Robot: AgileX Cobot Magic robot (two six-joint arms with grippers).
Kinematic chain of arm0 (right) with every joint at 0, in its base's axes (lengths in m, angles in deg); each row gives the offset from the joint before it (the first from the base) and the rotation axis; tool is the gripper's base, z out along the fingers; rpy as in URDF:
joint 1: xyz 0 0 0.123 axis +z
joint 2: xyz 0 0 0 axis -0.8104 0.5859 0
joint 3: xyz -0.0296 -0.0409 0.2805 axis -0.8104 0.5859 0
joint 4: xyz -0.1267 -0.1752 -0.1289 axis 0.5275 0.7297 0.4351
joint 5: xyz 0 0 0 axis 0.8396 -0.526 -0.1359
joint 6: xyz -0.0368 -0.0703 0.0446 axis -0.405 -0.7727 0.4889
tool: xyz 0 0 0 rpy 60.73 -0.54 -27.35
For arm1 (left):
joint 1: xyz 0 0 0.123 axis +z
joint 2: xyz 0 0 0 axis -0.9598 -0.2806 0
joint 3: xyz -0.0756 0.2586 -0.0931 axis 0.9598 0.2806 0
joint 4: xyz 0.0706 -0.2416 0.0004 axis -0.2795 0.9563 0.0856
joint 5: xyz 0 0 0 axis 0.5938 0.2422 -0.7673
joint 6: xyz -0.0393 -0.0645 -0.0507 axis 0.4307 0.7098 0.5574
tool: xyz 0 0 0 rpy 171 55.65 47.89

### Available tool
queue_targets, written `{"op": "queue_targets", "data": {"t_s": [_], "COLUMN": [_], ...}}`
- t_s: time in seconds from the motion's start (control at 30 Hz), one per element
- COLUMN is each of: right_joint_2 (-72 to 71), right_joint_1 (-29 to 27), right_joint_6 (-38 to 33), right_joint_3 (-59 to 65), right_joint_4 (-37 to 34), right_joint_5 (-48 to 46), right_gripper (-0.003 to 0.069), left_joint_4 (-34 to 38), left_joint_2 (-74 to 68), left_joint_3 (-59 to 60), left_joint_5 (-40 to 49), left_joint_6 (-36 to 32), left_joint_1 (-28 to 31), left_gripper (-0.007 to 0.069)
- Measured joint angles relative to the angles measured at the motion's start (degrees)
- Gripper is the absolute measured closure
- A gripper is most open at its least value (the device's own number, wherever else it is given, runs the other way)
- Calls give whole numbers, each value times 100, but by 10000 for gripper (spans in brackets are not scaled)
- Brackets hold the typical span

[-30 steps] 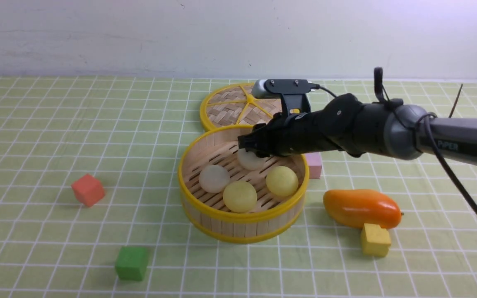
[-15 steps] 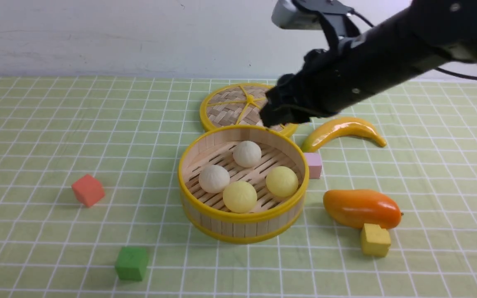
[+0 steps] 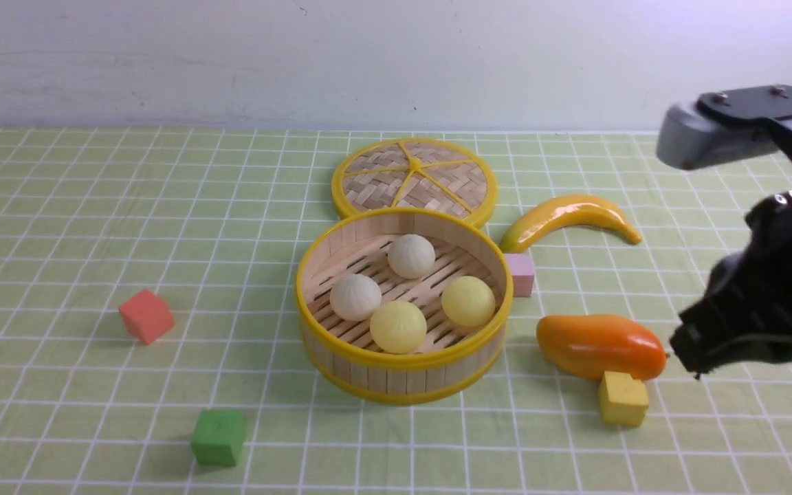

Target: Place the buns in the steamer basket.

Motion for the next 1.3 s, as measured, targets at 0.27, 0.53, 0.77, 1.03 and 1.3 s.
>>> {"op": "queue_targets", "data": {"t_s": [0.27,0.53,0.77,1.03,1.3], "right_joint_2": [-531,-3769,-6250,-7000,-7005], "right_joint_1": [-40,-1460,-2181,-2231,-2231], "right_joint_6": [-7,-61,430,1687,2244], "right_joint_3": [186,4237,6994,7259,7254], "right_joint_4": [345,774,861,1977,2291], "right_joint_5": [-47,3899,5263,4874,4851], "right_gripper": [679,679,679,679,677], "left_joint_4": [0,0,0,0,0], "left_joint_2": [0,0,0,0,0], "left_joint_3": [0,0,0,5,12], "left_joint_5": [0,0,4,12,23], "left_joint_6": [0,0,0,0,0], "left_joint_1": [0,0,0,0,0], "left_gripper": [534,533,533,523,515]}}
